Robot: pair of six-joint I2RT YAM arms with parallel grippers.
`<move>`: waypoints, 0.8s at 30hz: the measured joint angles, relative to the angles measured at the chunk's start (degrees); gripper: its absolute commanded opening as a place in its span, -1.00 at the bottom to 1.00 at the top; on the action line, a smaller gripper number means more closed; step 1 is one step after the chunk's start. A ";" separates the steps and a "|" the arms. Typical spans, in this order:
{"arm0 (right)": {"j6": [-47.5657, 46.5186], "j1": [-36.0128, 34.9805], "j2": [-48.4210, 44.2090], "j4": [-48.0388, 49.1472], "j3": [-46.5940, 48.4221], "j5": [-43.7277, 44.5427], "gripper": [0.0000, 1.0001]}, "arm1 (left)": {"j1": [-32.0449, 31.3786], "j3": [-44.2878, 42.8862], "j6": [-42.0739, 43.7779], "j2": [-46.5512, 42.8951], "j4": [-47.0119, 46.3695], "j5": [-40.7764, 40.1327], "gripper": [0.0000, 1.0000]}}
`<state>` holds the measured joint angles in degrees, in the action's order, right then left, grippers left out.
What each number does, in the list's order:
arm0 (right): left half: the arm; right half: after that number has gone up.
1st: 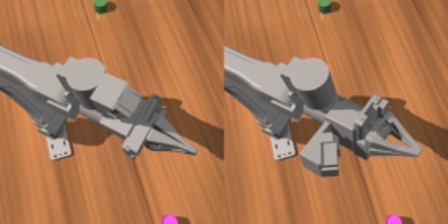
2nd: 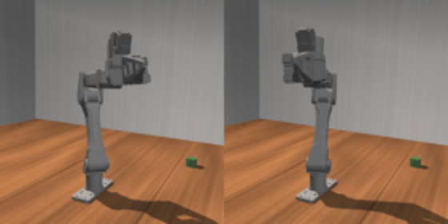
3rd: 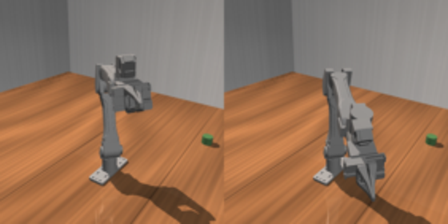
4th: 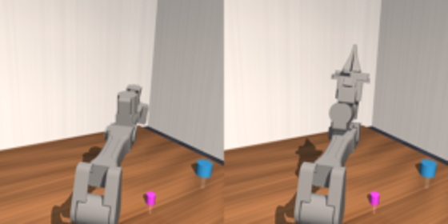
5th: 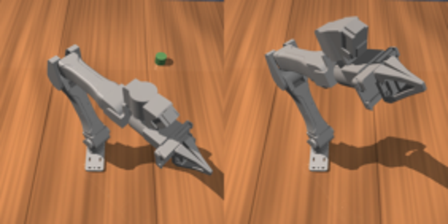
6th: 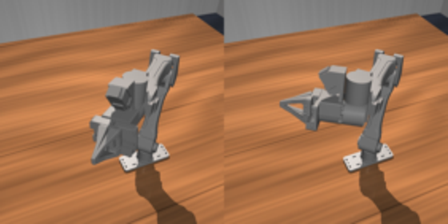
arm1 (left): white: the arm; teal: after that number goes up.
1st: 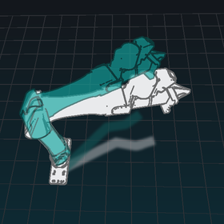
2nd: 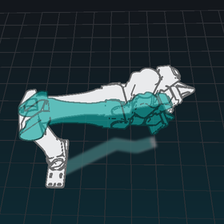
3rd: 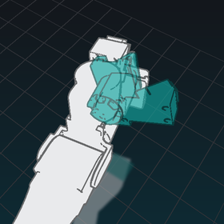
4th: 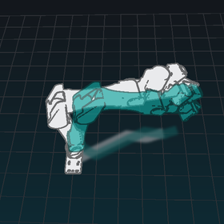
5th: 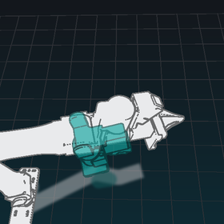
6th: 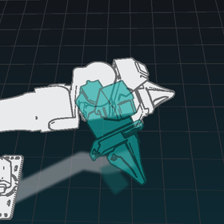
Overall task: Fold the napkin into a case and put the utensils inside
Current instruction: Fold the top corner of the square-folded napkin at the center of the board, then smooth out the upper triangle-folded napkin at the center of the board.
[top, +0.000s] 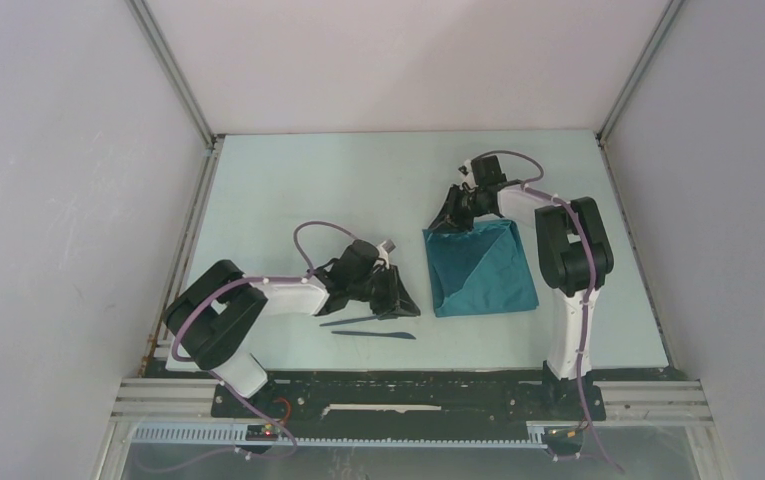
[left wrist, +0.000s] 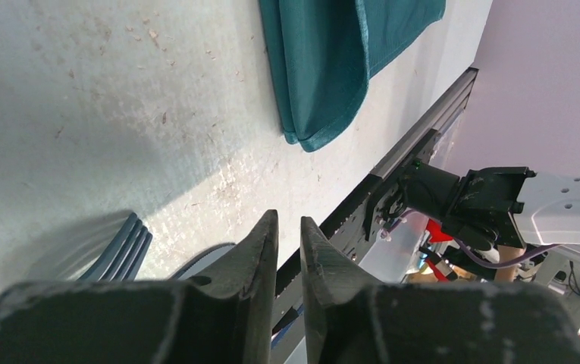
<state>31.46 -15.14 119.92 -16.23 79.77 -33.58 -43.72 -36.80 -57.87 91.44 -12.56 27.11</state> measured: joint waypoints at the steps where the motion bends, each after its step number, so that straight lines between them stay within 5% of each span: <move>1: 0.07 0.00 0.02 -0.50 0.33 -0.02 -0.32 | 0.02 -0.26 0.13 0.00 0.28 0.00 -0.47; 7: -1.11 0.07 -0.94 -4.66 3.13 0.02 0.17 | 1.29 -5.25 1.86 0.00 2.82 0.20 -0.33; 16: -2.69 6.62 -12.55 -6.64 -0.26 -2.47 0.40 | 6.23 -24.33 2.95 9.03 3.93 1.73 -0.25; 24: -2.58 18.99 -10.12 -2.99 -4.63 -6.23 0.53 | 6.84 -38.82 2.40 26.16 5.38 3.15 -0.31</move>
<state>28.88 3.86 109.80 -19.22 75.13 -39.81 -36.88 -75.61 -55.46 117.60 -7.18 30.26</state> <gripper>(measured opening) 0.764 0.352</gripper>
